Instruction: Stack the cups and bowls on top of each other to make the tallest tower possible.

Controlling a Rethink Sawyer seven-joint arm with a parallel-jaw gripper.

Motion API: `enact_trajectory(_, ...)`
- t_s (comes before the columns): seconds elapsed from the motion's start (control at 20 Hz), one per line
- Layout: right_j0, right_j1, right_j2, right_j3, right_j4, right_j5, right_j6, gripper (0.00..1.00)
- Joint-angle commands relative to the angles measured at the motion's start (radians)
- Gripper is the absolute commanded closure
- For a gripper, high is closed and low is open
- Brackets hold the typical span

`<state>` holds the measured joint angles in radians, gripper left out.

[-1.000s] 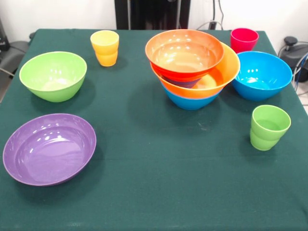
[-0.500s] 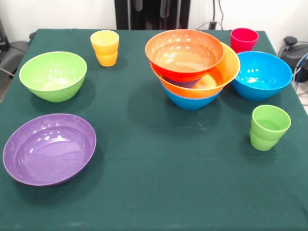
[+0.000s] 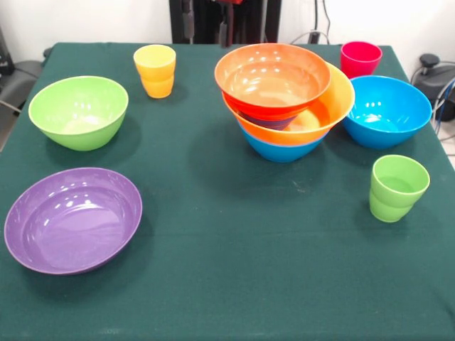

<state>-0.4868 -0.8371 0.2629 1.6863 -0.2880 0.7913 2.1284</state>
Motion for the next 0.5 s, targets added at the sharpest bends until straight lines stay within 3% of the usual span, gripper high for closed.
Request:
enact_trajectory(0.05,-0.026,0.1,0.121,-0.088,-0.086,-0.026,-0.227,0.0)
enact_trajectory(0.5,-0.053,0.19,0.167,-0.19,-0.118,-0.009,-0.271,0.0)
